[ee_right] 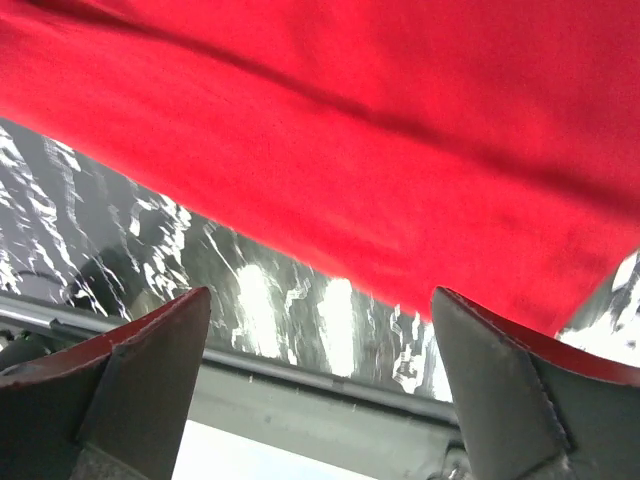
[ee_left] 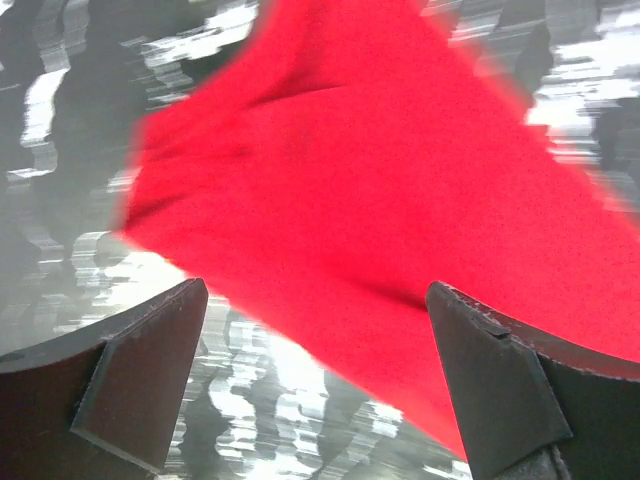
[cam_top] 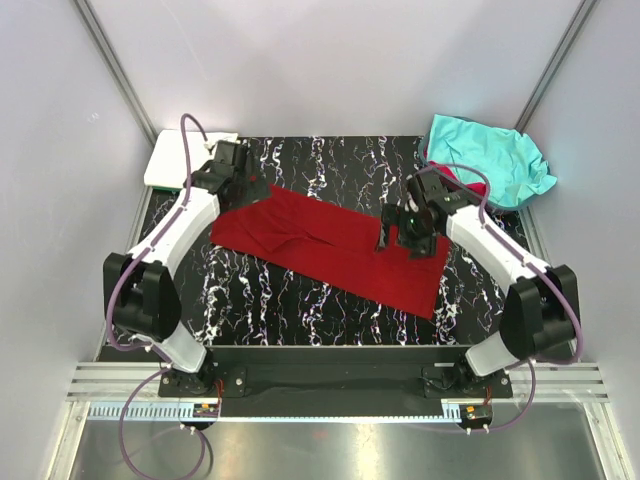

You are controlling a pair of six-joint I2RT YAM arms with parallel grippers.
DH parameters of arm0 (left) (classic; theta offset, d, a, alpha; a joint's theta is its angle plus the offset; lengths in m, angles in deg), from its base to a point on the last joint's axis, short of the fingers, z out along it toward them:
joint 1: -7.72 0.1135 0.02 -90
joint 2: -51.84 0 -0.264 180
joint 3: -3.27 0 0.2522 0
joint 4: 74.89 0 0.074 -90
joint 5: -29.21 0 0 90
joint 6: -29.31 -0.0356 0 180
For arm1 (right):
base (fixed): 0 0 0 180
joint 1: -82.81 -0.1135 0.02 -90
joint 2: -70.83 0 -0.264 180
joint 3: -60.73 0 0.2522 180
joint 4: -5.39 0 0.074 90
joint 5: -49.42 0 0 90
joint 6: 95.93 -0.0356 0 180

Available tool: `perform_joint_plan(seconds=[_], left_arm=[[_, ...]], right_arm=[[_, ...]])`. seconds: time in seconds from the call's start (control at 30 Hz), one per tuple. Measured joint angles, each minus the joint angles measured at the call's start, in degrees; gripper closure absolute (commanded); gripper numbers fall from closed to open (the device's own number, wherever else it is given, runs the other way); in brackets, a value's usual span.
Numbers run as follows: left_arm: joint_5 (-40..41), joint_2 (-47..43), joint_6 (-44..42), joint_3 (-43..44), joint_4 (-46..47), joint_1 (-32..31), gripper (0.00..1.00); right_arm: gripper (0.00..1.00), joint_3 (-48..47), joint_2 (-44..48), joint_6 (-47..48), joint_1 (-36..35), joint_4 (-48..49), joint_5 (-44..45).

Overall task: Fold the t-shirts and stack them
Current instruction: Fold the tshirt

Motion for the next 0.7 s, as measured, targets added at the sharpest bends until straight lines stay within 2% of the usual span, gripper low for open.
perform_joint_plan(seconds=[0.1, 0.2, 0.4, 0.53, 0.7], left_arm=[[-0.68, -0.83, 5.62, 1.66, 0.52, -4.26, 0.05], [-1.66, 2.32, 11.65, 1.68, 0.09, -5.79, 0.06], [-1.99, 16.37, 22.25, 4.72, -4.09, -6.21, 0.03], [-1.51, 25.53, 24.83, 11.5, -7.45, -6.21, 0.03], [-0.74, 32.72, 22.91, 23.12, -11.21, -6.21, 0.04]], right_arm=[[0.0, -6.51, -4.24, 4.39, -0.13, -0.11, -0.07], [0.0, -11.06, -8.61, 8.74, -1.03, 0.04, 0.02], [0.0, -19.23, -18.45, 17.94, -8.02, 0.72, 1.14], [0.0, -20.35, -23.41, 21.94, -11.43, 1.81, 1.01], [0.0, -20.55, -28.94, 23.82, -11.04, 2.14, 2.73]])
